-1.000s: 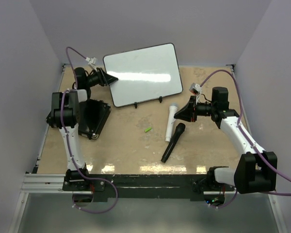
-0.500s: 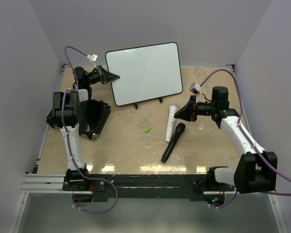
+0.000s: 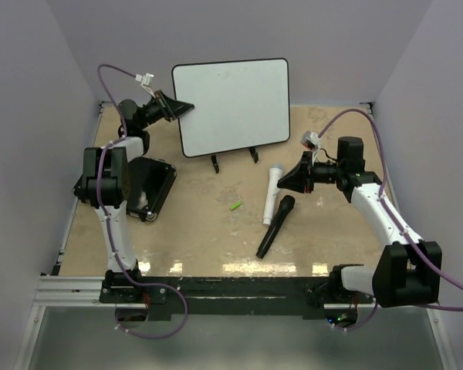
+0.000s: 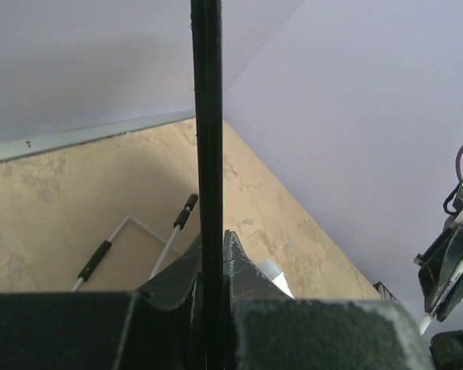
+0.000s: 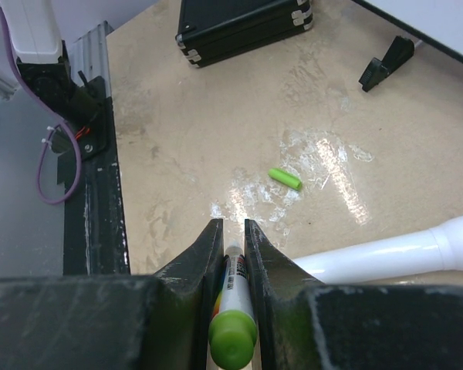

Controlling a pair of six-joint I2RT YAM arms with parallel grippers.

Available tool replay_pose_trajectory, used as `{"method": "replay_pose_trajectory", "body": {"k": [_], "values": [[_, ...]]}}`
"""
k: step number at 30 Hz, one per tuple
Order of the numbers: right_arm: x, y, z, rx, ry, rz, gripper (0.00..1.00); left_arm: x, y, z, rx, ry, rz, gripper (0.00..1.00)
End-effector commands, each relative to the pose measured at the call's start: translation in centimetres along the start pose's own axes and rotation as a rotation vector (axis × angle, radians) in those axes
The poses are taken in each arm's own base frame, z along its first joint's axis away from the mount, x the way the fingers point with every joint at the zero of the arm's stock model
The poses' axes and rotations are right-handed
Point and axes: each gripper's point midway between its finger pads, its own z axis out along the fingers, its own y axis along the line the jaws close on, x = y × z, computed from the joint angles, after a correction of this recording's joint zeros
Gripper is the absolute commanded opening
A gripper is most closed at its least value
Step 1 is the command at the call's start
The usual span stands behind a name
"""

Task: Write a sentence on the whiteboard
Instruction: Pick up the whiteboard from the whiteboard stand, then move the whiteboard to the center of the board.

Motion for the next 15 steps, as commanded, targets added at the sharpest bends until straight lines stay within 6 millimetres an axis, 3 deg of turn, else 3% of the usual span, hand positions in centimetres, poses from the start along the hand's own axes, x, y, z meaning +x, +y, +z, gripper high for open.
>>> {"method": "replay_pose_trajectory", "body": {"k": [1, 6, 7, 11, 15], "values": [[-1.9, 0.7, -0.4, -0.019, -0.023, -0.074, 0.00, -8.4, -8.8, 0.9, 0.099, -0.218, 0.238, 0.00], [-2.1, 1.0, -0.6, -0.020, -0.020, -0.102, 0.00, -9.2, -10.2, 0.4, 0.070, -0.251, 0.201, 0.00], [-2.3, 1.4, -0.7, -0.027, -0.017, -0.103, 0.00, -8.4, -11.2, 1.4, 0.083, -0.242, 0.185, 0.00], [-3.2, 2.7, -1.5, -0.043, -0.011, -0.200, 0.00, -7.4, -12.5, 1.9, 0.053, -0.221, 0.117, 0.00], [-5.7, 4.3, -2.8, -0.017, 0.020, -0.296, 0.00, -5.3, -15.3, 1.8, 0.042, -0.200, 0.066, 0.00]]}}
